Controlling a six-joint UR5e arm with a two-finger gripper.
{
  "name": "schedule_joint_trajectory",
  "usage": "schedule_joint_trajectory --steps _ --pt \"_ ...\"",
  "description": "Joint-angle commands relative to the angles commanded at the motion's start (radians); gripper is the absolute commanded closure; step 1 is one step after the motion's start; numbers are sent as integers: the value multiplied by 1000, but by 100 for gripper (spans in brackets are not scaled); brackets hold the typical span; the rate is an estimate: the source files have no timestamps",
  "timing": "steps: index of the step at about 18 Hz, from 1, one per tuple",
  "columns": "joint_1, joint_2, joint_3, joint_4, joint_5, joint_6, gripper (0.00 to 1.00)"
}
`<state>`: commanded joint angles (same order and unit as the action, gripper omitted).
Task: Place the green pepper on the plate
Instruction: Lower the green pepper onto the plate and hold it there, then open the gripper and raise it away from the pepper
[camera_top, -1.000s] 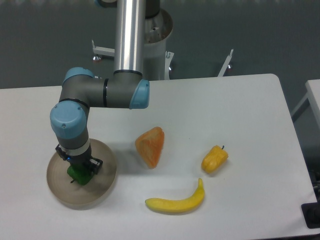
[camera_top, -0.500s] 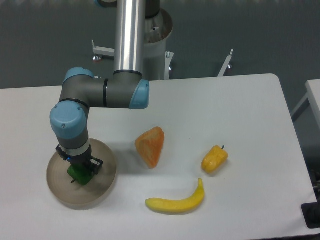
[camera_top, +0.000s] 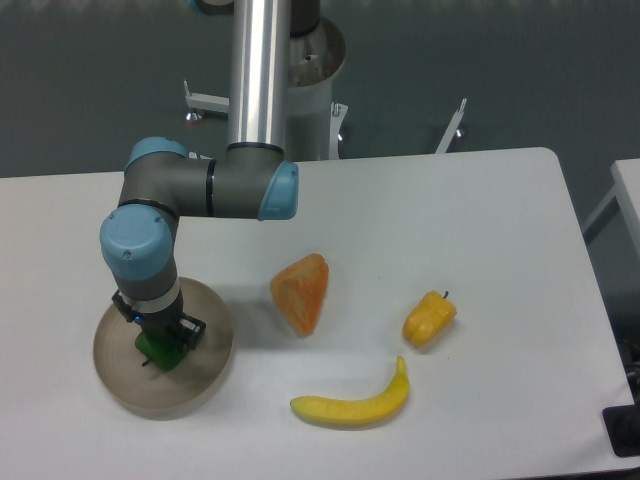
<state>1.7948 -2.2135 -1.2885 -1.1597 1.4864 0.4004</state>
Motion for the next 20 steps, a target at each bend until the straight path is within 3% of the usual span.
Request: schedule_joint_trajectory --steps 12,16,20 --pt "0 35 5 -14 0 6 0" --pt "27 83 -2 -18 9 107 0" --pt "110 112 2 -18 99 155 0"
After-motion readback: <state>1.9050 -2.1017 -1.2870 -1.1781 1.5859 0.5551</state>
